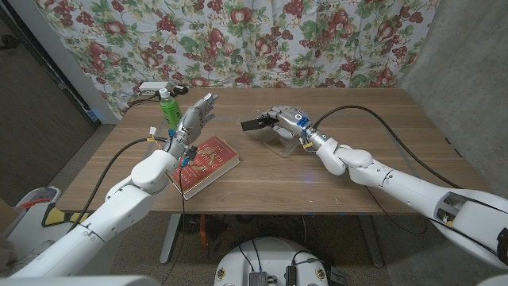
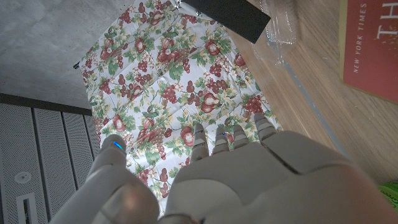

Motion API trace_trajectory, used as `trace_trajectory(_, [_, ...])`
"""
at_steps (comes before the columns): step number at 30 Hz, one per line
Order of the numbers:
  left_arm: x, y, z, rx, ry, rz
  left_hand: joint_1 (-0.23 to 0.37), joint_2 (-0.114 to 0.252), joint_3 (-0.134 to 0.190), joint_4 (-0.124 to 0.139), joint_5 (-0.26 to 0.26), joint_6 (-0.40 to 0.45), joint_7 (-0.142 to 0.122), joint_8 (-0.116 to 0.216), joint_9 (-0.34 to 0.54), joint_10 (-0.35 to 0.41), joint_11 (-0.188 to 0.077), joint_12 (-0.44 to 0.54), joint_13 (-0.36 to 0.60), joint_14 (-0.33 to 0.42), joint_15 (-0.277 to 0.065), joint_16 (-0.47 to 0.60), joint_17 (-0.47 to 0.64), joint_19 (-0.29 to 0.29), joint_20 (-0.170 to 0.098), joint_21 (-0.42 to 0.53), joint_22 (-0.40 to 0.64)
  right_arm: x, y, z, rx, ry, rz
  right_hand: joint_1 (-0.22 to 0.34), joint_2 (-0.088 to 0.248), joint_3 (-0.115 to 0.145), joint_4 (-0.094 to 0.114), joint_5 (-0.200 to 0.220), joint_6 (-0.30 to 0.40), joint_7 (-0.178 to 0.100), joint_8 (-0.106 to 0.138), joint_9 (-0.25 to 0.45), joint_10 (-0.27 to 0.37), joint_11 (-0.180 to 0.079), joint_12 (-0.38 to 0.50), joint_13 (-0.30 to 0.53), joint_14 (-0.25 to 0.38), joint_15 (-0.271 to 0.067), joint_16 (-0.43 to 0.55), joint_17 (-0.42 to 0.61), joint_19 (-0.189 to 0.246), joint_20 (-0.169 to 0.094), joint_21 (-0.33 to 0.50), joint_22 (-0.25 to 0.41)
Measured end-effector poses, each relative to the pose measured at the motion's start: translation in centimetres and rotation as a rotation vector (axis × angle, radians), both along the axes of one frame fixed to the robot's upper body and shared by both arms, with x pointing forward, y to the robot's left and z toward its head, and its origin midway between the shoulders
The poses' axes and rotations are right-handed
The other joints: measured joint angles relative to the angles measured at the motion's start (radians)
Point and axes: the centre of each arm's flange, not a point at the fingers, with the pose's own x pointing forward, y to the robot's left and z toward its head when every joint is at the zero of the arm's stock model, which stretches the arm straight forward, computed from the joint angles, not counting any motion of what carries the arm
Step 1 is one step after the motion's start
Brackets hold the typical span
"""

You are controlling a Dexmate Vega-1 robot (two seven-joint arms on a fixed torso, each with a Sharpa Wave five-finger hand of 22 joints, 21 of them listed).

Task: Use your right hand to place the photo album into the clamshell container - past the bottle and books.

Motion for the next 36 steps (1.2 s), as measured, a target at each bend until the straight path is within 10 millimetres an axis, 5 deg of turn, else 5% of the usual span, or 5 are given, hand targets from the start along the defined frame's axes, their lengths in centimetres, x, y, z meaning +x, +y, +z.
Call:
trace_trajectory(13, [0.1,0.1,-0.2,-0.004,0.004,0.001,0.000,0.000,0.000,0.000,0.000,0.000,0.000,0.000,0.000,0.000,0.000,0.000,0.000,0.000,0.000,0.000,0.000,0.000,0.000,0.000,0.000,0.0,-0.2,-0.9,0.003,0.031,-0.012,0.000,0.000,0.010,-0.010,0.000,-0.023,0.008,-0.016,0.000,-0.012,0.012,-0.016,-0.005,-0.020,0.002,-0.022,-0.002,-0.009,-0.002,0.006,-0.005])
trace_trajectory(24, [0.2,0.1,-0.3,-0.005,0.004,-0.003,0.000,0.000,0.000,0.000,0.000,0.000,0.000,0.000,0.000,0.000,0.000,0.000,0.000,0.000,0.000,0.000,0.000,0.000,0.000,0.000,0.000,-0.2,-1.0,-1.0,-0.017,0.069,-0.035,-0.018,-0.072,0.001,-0.030,0.024,-0.096,0.049,-0.060,-0.009,-0.078,0.049,-0.066,-0.036,-0.072,0.004,-0.099,-0.060,-0.023,0.002,-0.003,-0.022])
trace_trajectory(36, [0.3,0.2,-0.4,-0.010,0.002,-0.006,0.000,0.000,0.000,0.000,0.000,0.000,0.000,0.000,0.000,0.000,0.000,0.000,0.000,0.000,0.000,0.000,0.000,0.000,0.000,0.000,0.000,-0.6,-2.5,-0.7,-0.075,0.102,-0.061,-0.041,-0.094,-0.003,-0.034,0.024,-0.129,0.061,-0.079,-0.017,-0.112,0.055,-0.090,-0.050,-0.095,0.005,-0.124,-0.086,-0.036,0.000,-0.023,-0.024])
